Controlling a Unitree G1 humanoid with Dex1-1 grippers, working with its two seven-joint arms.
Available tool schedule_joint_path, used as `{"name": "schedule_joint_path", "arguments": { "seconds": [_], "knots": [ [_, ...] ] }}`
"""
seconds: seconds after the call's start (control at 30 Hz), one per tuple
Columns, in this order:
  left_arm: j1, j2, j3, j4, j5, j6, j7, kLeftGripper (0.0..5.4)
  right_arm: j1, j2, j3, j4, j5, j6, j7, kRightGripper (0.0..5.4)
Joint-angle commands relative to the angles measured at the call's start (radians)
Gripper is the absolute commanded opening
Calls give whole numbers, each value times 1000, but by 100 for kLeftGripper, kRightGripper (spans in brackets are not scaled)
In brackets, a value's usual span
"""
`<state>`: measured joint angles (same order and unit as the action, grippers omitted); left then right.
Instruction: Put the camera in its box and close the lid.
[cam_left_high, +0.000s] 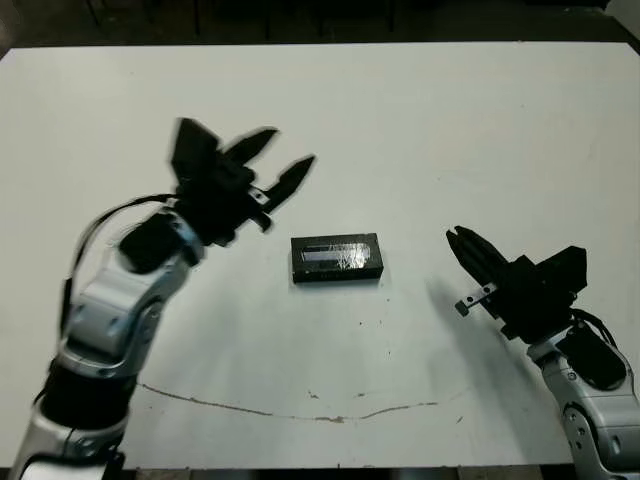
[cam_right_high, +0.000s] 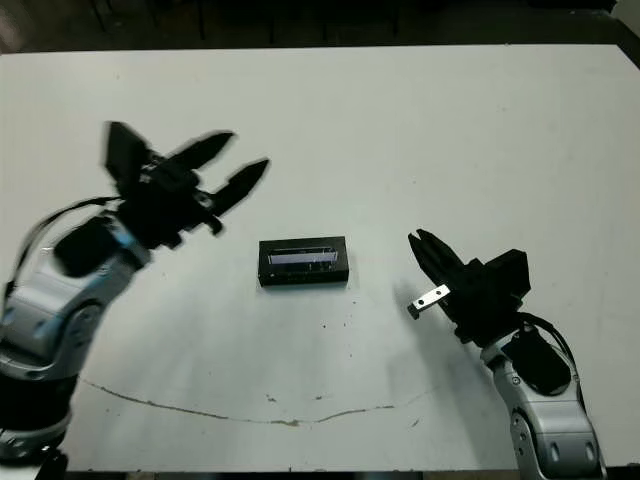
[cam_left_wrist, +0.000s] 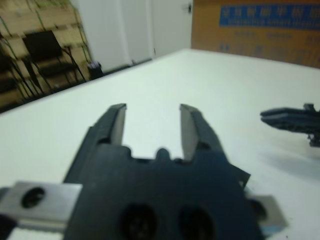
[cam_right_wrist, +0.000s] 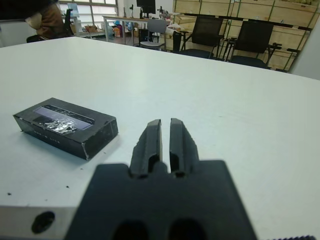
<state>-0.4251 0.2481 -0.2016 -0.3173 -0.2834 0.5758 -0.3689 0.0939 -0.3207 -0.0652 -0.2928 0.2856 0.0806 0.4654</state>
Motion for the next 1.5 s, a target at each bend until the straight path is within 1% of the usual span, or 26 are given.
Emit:
{"name": "schedule_joint_path", "arguments": {
  "seconds": [0.03,0.13,0.2,0.27,0.37,0.43,0.5,0.6,0.7,0.77,0.87,0.93,0.97,1.03,1.13,1.17,1.2,1.33,1.4,1.5],
  "knots": [
    [-30,-32,-61,52,45,97,33,135,16,-2,-1,5,-5,5,-2,0],
    [-28,-72,-119,111,88,129,55,79,20,-1,2,-3,-9,13,-8,0],
    [-20,-85,-157,138,117,167,66,40,23,1,4,-11,-10,20,-15,0],
    [2,-88,-195,161,141,176,60,4,26,1,5,-14,-6,21,-15,0],
    [47,-85,-250,185,178,173,54,1,30,3,7,-19,-3,23,-16,0],
    [78,-77,-298,211,215,153,51,1,34,3,9,-26,-4,27,-17,0],
    [109,-71,-324,235,243,127,46,1,37,2,10,-30,-6,30,-19,0],
    [154,-61,-324,252,259,97,33,1,40,6,6,-25,3,25,-14,0],
    [186,-53,-303,248,255,87,21,1,46,6,5,-43,11,34,-16,0],
    [201,-44,-288,244,252,83,14,1,46,5,7,-39,6,26,-14,0],
    [225,-36,-257,225,246,82,8,1,48,7,10,-48,4,27,-20,0],
    [251,-33,-210,185,227,66,7,1,48,12,9,-36,9,16,-15,0],
    [274,-37,-173,163,212,25,9,1,49,15,8,-32,10,12,-15,0],
    [322,-44,-115,132,208,-97,29,1,52,22,6,-31,13,5,-17,0],
    [397,-47,-41,113,255,-363,93,1,53,29,3,-44,4,-3,-30,0],
    [422,-53,-8,96,263,-428,121,1,50,38,2,-35,-4,-25,-37,0],
    [444,-63,26,82,255,-482,140,1,45,48,4,-24,-12,-41,-47,0],
    [502,-104,140,56,190,-648,180,1,28,84,16,15,-24,-81,-69,0],
    [532,-122,193,24,167,-701,207,1,19,100,24,35,-36,-100,-79,0],
    [583,-145,260,-23,130,-771,233,1,18,130,37,31,-44,-77,-118,0]
  ]
}}
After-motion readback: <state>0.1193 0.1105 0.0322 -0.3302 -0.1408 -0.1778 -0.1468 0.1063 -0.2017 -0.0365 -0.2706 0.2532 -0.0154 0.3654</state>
